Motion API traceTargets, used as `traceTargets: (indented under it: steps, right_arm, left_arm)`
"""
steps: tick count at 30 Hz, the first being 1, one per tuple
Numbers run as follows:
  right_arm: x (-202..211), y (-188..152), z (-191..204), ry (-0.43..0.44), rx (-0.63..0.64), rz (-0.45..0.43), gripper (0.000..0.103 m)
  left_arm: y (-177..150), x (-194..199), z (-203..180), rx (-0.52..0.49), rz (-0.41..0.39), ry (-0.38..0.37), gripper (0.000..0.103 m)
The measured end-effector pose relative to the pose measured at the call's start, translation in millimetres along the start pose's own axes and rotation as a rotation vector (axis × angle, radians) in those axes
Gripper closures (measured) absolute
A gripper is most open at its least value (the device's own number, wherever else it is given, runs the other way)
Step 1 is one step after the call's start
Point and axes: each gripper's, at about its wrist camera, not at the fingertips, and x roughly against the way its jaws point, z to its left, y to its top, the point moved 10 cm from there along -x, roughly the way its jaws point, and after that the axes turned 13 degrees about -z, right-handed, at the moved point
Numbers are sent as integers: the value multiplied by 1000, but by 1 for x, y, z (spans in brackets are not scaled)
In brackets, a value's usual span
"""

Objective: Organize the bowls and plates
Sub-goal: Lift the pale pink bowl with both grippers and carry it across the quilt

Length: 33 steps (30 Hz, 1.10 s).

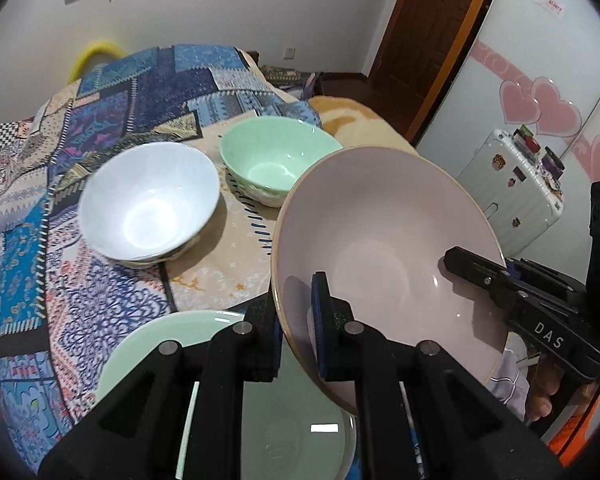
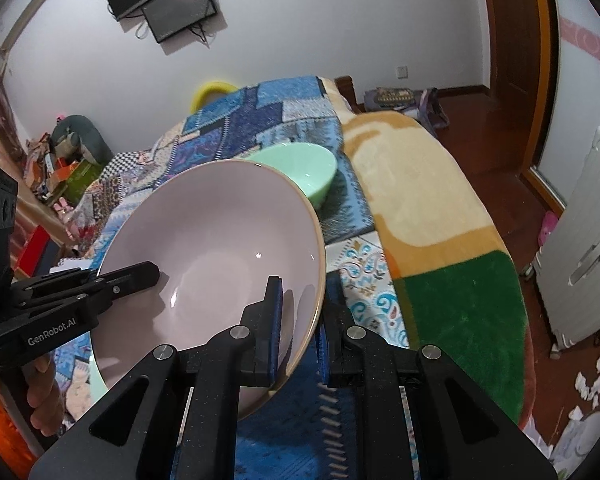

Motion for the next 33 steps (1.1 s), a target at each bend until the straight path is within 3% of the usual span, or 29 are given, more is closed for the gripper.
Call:
traceTargets:
  steps: [15,33]
  right_arm:
    - [9,-1,62,49,56,-29,90]
    - [-5,-31,150,143,134,16,89]
  left_arm:
    - [-4,77,31,28,-86,40,91]
    - [-39,143,113,124,-125,131,90]
